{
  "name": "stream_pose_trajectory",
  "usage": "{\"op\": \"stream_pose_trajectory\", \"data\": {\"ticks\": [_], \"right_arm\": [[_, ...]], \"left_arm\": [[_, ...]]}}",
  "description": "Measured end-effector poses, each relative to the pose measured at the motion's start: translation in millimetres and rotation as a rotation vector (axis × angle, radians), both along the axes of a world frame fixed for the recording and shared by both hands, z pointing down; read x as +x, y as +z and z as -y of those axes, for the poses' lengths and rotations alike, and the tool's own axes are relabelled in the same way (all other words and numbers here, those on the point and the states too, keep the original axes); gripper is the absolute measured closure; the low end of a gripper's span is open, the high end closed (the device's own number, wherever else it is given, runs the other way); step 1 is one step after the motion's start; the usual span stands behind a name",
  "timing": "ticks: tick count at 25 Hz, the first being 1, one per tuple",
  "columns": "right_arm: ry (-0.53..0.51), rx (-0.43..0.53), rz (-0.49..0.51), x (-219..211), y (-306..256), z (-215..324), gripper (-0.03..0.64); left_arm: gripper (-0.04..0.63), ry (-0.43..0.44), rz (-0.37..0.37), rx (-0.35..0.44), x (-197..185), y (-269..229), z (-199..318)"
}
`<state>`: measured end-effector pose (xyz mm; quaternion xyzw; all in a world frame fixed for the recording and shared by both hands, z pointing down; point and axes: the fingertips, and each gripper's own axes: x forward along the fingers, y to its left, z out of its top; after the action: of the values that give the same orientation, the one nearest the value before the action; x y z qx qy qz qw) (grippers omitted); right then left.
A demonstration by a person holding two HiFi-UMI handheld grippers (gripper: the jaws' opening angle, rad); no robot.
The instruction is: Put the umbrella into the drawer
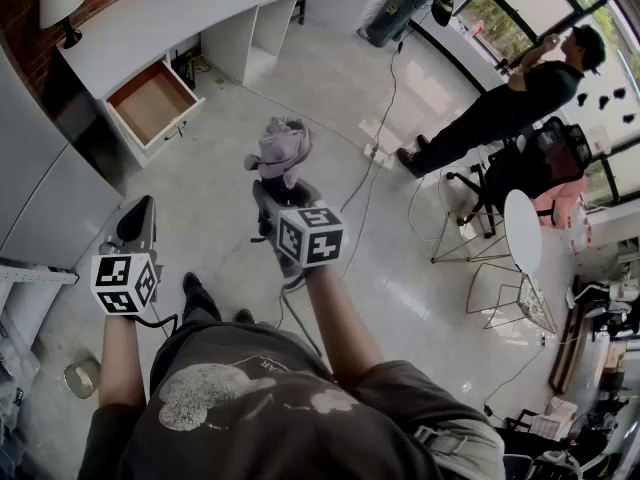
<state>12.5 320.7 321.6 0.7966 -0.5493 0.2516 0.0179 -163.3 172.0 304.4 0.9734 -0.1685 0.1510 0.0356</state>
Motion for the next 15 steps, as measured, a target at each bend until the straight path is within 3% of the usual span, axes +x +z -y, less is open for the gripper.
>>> {"op": "stream_pose_trajectory", "data": {"ticks": [10, 15], "right_arm": [[-0.02, 0.023, -0.034, -16.3, -16.5, -4.5, 0.39], [-0.04, 0.006, -0.034, -25.2, -9.0, 5.0, 0.388]], "left_arm": [[0.584, -0.065, -0.067, 0.021, -23.9, -24.9, 0.3], [0.584, -0.092, -0.058, -0.031, -32.4, -7.3, 8.7]]}}
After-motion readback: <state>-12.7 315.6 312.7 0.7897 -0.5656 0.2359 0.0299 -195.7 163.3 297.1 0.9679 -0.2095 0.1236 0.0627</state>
